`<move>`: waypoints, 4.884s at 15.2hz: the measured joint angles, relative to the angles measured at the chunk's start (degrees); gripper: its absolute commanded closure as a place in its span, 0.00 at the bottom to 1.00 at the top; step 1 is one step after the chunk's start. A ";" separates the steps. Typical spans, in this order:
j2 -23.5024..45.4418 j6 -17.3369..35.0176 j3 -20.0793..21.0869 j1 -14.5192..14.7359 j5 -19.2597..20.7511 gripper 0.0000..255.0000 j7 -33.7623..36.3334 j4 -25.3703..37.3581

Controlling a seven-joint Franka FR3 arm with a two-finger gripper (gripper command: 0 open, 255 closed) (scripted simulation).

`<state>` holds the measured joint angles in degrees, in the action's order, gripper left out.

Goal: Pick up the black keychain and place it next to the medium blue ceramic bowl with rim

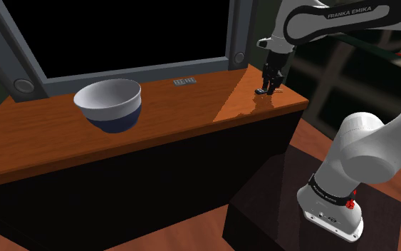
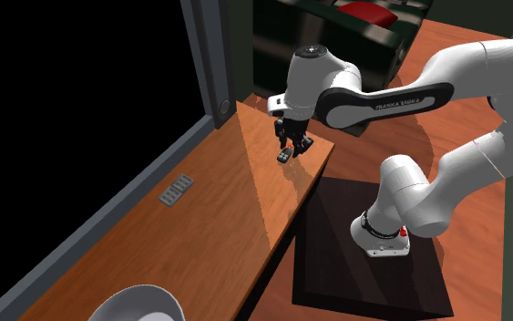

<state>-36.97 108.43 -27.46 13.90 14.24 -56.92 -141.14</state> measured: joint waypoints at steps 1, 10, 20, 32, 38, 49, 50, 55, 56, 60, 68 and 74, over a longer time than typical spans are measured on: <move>-0.08 -0.04 0.04 0.00 -0.02 1.00 0.01 0.02; -0.09 -0.93 0.24 0.01 -0.12 1.00 0.00 0.70; -0.32 -8.30 1.72 0.47 -1.26 1.00 -0.16 7.72; 1.23 -17.01 3.29 1.40 -2.82 1.00 -0.29 17.89; 2.53 -21.26 3.75 1.84 -3.50 1.00 -0.54 23.42; 7.03 -25.48 7.67 4.08 -6.72 1.00 3.90 31.48; 8.18 -24.68 8.26 4.54 -7.32 1.00 4.90 31.71; 12.48 -23.13 12.10 6.77 -10.00 1.00 10.53 34.04; 13.78 -23.04 12.70 7.21 -10.51 1.00 11.46 35.18; 18.35 -22.02 15.37 8.97 -12.30 1.00 15.60 38.57; 30.74 -22.39 19.50 12.20 -15.04 1.00 22.68 51.20; 39.63 -23.42 21.91 14.38 -15.98 1.00 27.37 61.15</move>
<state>2.66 85.01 -5.55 28.28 -1.74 -29.56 -79.99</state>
